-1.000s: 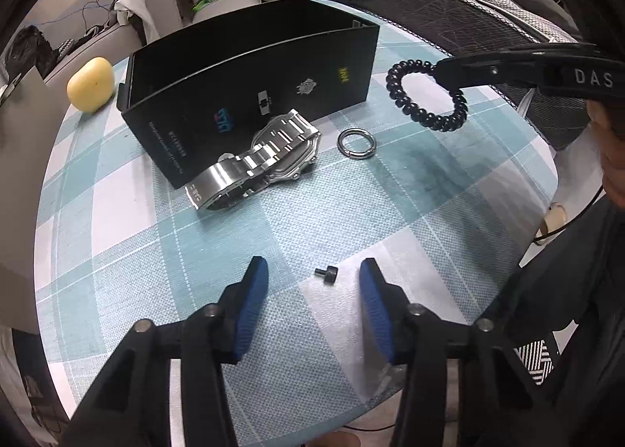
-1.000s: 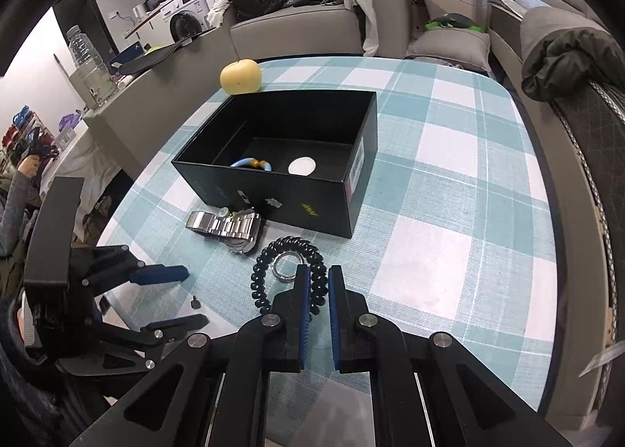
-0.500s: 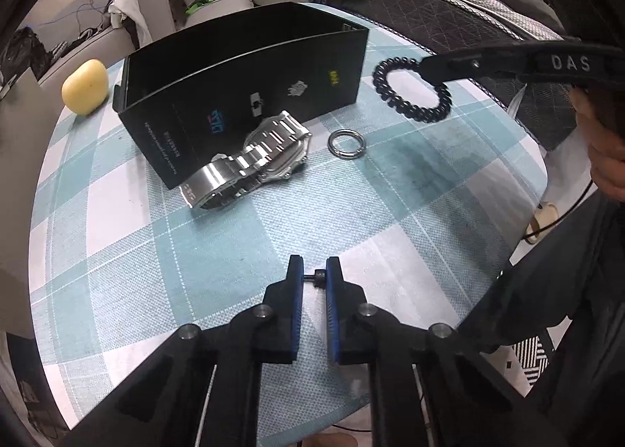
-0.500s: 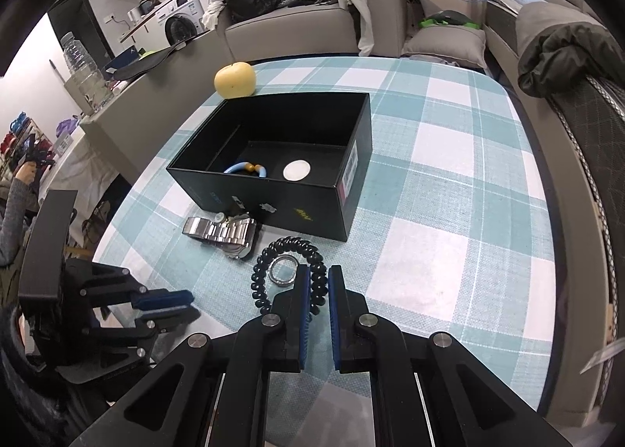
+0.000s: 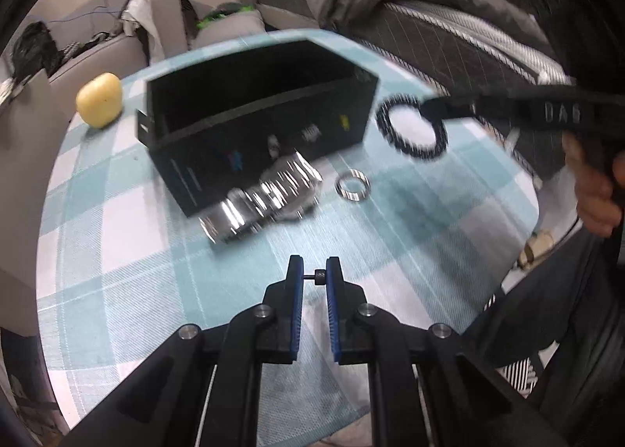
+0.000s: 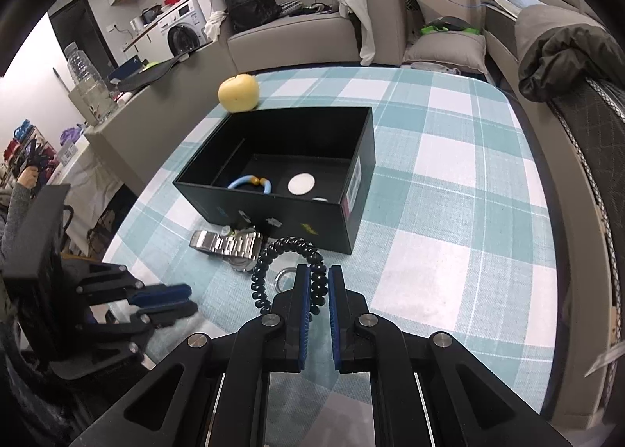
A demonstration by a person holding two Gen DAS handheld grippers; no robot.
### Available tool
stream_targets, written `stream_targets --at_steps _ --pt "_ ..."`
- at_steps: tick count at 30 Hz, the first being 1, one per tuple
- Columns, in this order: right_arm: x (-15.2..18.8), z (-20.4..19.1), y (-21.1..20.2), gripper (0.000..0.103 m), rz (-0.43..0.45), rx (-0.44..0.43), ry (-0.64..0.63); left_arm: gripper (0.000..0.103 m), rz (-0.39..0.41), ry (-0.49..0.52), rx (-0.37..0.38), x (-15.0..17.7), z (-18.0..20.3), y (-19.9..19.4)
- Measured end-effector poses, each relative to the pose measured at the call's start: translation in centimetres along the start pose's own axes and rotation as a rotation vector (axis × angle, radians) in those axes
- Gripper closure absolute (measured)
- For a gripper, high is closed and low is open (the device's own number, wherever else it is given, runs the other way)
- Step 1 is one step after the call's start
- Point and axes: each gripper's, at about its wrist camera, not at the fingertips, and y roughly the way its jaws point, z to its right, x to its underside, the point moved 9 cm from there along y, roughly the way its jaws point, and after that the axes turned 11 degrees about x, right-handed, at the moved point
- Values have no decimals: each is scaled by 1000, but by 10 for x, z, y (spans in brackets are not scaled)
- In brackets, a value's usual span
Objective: Organize jewelry
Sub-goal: 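Lower the stud into the black box with the left tool while the right tool lowers the beaded bracelet in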
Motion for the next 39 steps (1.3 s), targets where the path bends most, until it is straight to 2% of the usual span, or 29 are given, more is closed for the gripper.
stream_targets --at_steps 9,17,20,24,28,31,39 --pt "-19 -6 -11 95 72 -24 20 96 174 -75 -33 -41 -24 -32" --pt "-39 -10 -17 95 155 -16 40 96 255 -145 -120 -55 -48 -44" --pt "-50 -9 -23 95 207 11 61 96 281 -187 -111 -60 -58 -51" --pt "-63 -4 -27 95 247 20 97 96 303 -187 -145 -71 -66 -58" --pt "-70 -1 -26 95 245 -28 141 96 323 -170 -160 -90 -70 -62" --pt "-73 3 -23 95 245 -32 168 96 325 -146 -173 -101 -71 -59" --pt "-80 3 -7 95 229 -18 187 96 306 -171 -152 -99 -78 -35"
